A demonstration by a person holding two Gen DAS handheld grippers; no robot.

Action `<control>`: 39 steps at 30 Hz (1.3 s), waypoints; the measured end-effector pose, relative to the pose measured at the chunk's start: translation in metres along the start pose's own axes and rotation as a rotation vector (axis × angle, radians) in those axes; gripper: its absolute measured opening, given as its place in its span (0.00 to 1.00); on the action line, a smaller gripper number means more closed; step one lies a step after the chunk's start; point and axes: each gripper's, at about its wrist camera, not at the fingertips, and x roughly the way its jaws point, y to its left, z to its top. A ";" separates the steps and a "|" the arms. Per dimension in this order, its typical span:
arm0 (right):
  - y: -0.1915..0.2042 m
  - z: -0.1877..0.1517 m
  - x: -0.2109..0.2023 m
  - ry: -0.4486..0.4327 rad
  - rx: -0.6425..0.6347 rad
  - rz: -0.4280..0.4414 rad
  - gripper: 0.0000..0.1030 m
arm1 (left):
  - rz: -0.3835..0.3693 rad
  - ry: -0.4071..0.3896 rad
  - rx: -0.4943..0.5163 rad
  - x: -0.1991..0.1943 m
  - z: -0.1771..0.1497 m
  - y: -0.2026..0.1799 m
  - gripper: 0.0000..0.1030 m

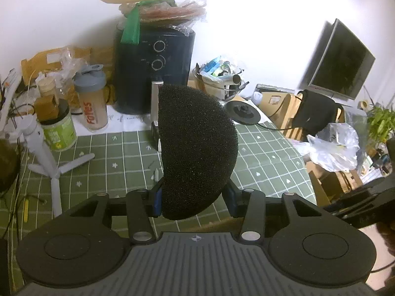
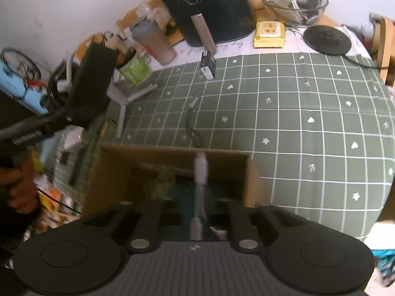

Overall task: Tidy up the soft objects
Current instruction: 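Carry the foam case with the left tool while the right tool carries the white cable to the box, then open both tools over the box to drop the foam case and cable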

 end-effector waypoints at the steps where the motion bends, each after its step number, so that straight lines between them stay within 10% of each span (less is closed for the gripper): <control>1: 0.002 -0.002 -0.003 -0.017 -0.018 -0.003 0.68 | 0.000 0.003 -0.002 -0.002 -0.003 -0.002 0.44; 2: 0.004 -0.003 -0.005 -0.037 -0.036 -0.006 0.85 | -0.001 0.007 -0.002 -0.004 -0.005 -0.003 0.44; 5: 0.004 -0.004 -0.009 -0.060 -0.058 -0.019 0.94 | 0.000 0.024 0.006 -0.010 -0.014 -0.009 0.44; 23: -0.004 -0.023 -0.016 -0.059 -0.052 0.015 1.00 | 0.037 0.220 0.021 -0.020 -0.074 -0.026 0.47; 27: -0.003 -0.026 -0.018 -0.061 -0.068 0.023 1.00 | 0.069 0.281 -0.013 -0.016 -0.087 -0.024 0.74; 39: -0.006 -0.034 -0.021 -0.068 -0.057 0.018 1.00 | 0.116 0.276 -0.042 -0.030 -0.095 -0.033 0.75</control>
